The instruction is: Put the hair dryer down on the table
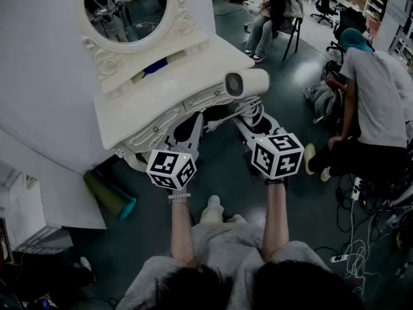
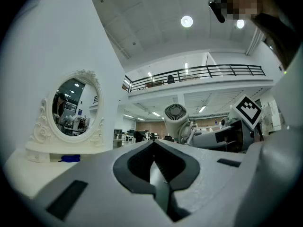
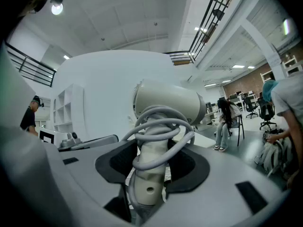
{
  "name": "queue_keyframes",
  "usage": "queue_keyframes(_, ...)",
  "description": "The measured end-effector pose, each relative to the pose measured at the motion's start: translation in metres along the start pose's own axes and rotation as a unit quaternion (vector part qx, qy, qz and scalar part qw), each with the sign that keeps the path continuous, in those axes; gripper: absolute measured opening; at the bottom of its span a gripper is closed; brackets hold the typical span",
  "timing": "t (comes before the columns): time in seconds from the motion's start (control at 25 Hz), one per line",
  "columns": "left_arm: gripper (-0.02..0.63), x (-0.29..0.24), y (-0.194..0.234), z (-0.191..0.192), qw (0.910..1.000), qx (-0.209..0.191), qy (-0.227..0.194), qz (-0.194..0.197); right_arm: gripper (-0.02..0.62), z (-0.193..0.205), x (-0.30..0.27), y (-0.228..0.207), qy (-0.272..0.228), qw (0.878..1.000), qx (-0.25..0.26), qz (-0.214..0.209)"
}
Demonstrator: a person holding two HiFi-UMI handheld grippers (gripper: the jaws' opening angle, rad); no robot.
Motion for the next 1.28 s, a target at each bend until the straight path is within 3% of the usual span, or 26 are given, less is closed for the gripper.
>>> queue_keyframes(0.32,0.005,-0.001,-0.001,0.002,1.0000,-0.006,0.004,0.003,0.196,0.004,-0.005,0.001,0.009,1.000,0.008,-0.003)
queue_keyframes(0.92,0.005,0.020,-0.005,0.016,0.9991,-0.003,0.013,-0.041,0.196,0.017,-0.001,-0.010,0.017,0.999,-0.035,-0.025)
queue_keyframes(1.28,0.005,-0.016,0.006,0.027,0.9991,0.012,0.022,-0.033,0.196,0.016,-0.023,-0.029,0.039,0.999,-0.029,-0.024)
Point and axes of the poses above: the fingertips, and each gripper's own axes: x backward along the fingers, y to its left, z out of its underside, the point moved 5 cm from there along x, backward along the fingers, and after that the axes turned 5 degrees about -z, right-handed, at the moved point
